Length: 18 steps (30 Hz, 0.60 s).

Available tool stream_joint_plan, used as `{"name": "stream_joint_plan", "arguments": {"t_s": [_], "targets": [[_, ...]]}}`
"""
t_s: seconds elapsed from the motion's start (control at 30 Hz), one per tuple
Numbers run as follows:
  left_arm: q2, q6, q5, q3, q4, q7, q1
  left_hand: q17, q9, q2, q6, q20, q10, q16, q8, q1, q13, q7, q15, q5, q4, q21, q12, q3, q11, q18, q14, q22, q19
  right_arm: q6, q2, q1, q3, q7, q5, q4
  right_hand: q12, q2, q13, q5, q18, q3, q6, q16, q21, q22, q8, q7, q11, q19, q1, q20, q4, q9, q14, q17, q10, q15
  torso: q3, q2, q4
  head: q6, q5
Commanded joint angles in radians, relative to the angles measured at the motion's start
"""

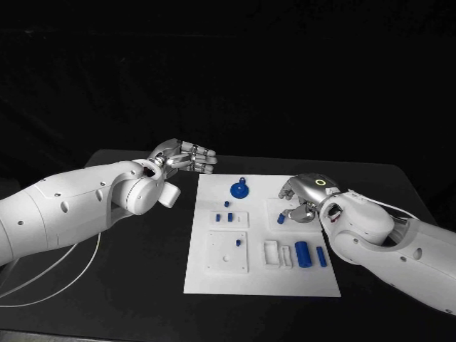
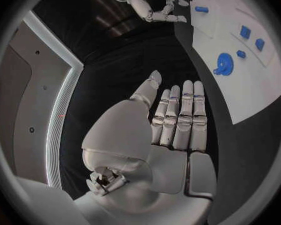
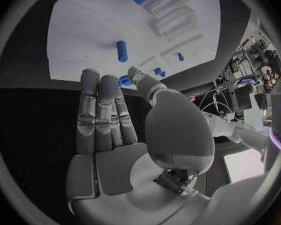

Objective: Assemble the parts on the task board

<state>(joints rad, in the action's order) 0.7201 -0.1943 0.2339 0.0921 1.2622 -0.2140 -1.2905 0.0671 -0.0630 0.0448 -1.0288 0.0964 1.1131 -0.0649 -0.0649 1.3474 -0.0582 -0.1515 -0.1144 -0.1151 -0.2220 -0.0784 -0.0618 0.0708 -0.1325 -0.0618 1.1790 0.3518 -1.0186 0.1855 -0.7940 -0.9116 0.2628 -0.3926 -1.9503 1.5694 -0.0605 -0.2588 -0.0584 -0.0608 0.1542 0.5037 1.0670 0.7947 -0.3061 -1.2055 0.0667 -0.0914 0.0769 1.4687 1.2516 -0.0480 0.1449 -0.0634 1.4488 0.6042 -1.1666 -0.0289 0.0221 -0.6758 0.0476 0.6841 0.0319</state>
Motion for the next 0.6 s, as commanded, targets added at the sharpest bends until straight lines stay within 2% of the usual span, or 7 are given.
{"name": "stream_joint_plan", "arguments": {"t_s": [0.03, 0.2, 0.33, 0.4, 0.43, 0.6], "targets": [[-0.003, 0.015, -0.005, 0.0, 0.006, -0.01, 0.0, 0.0, 0.001, 0.001, 0.005, -0.002, -0.006, 0.003, 0.002, 0.01, 0.0, 0.004, 0.001, 0.004, 0.0, 0.0, 0.001, -0.005, 0.0, 0.001, -0.004, -0.001, -0.005, -0.054, 0.007, 0.0, 0.001, 0.023, 0.067, -0.022, 0.0, 0.02, -0.001, -0.007, -0.002, -0.061, -0.006, 0.008, -0.012, 0.007, -0.004, -0.008, -0.003, 0.038, 0.002, -0.002, -0.014, 0.001, 0.002, 0.002, 0.002, -0.001, 0.0003, 0.0, 0.0022, -0.001, -0.001], [-0.005, 0.017, -0.006, 0.0, 0.008, -0.009, 0.0, 0.0, 0.001, 0.001, 0.005, -0.002, -0.006, 0.003, 0.002, 0.01, 0.0, 0.004, 0.001, 0.004, 0.0, 0.0, 0.001, -0.005, 0.0, 0.001, -0.004, -0.001, -0.005, -0.073, 0.021, 0.002, 0.002, 0.036, 0.101, -0.047, 0.001, 0.035, -0.001, -0.008, -0.001, -0.14, -0.008, 0.012, -0.029, 0.023, -0.004, -0.004, -0.002, 0.038, 0.02, 0.0, -0.034, 0.001, 0.002, 0.001, 0.011, 0.001, 0.0002, 0.0, 0.0026, -0.001, 0.002], [-0.004, 0.019, -0.005, 0.0, 0.008, -0.002, 0.0, 0.0, 0.001, 0.001, 0.005, -0.002, -0.006, 0.003, 0.002, 0.01, 0.0, 0.004, 0.001, 0.004, 0.0, 0.0, 0.001, -0.005, 0.0, 0.001, -0.004, -0.001, -0.005, -0.098, 0.028, 0.003, 0.001, 0.036, 0.117, -0.063, 0.001, 0.038, -0.001, -0.008, 0.0, -0.14, -0.009, 0.013, -0.029, 0.027, -0.005, 0.006, 0.0, 0.037, 0.029, 0.001, -0.032, 0.001, 0.002, 0.001, 0.017, 0.002, 0.0015, -0.001, 0.003, -0.001, 0.001], [-0.003, 0.021, -0.004, 0.0, 0.008, 0.001, 0.0, 0.0, 0.001, 0.001, 0.005, -0.002, -0.008, 0.003, 0.002, 0.009, 0.001, 0.004, 0.001, 0.005, -0.001, 0.0, 0.001, -0.005, -0.001, 0.001, -0.006, -0.003, -0.005, -0.109, 0.031, 0.004, -0.001, 0.038, 0.126, -0.07, 0.0, 0.041, -0.001, -0.011, 0.0, -0.139, -0.01, 0.013, -0.034, 0.027, -0.005, 0.004, 0.0, 0.037, 0.031, 0.001, -0.032, 0.001, 0.002, 0.001, 0.016, 0.001, 0.0023, -0.001, 0.0027, -0.003, 0.002], [-0.003, 0.021, -0.003, 0.0, 0.008, 0.002, 0.0, 0.0, 0.001, 0.001, 0.005, -0.002, -0.008, 0.003, 0.002, 0.009, 0.001, 0.004, 0.001, 0.005, -0.001, 0.0, 0.001, -0.005, -0.001, 0.001, -0.006, -0.003, -0.005, -0.112, 0.032, 0.004, -0.002, 0.04, 0.13, -0.072, 0.0, 0.043, -0.001, -0.012, 0.0, -0.138, -0.01, 0.013, -0.035, 0.027, -0.005, 0.008, 0.0, 0.037, 0.031, 0.001, -0.032, 0.001, 0.002, 0.001, 0.014, 0.002, 0.0024, -0.001, 0.0021, -0.002, 0.002], [-0.002, 0.023, -0.002, 0.0, 0.006, 0.004, 0.0, 0.0, 0.001, 0.001, 0.005, -0.002, -0.008, 0.003, 0.002, 0.009, 0.001, 0.004, 0.001, 0.005, -0.001, 0.0, 0.001, -0.005, -0.001, 0.001, -0.006, -0.003, -0.005, -0.116, 0.041, 0.007, -0.004, 0.049, 0.141, -0.08, 0.001, 0.046, -0.001, -0.018, -0.001, -0.125, -0.013, 0.015, -0.039, 0.028, -0.004, 0.008, -0.001, 0.037, 0.033, 0.001, -0.027, 0.001, 0.002, 0.001, 0.008, 0.002, 0.0012, 0.0, 0.0008, 0.0, 0.002]]}}
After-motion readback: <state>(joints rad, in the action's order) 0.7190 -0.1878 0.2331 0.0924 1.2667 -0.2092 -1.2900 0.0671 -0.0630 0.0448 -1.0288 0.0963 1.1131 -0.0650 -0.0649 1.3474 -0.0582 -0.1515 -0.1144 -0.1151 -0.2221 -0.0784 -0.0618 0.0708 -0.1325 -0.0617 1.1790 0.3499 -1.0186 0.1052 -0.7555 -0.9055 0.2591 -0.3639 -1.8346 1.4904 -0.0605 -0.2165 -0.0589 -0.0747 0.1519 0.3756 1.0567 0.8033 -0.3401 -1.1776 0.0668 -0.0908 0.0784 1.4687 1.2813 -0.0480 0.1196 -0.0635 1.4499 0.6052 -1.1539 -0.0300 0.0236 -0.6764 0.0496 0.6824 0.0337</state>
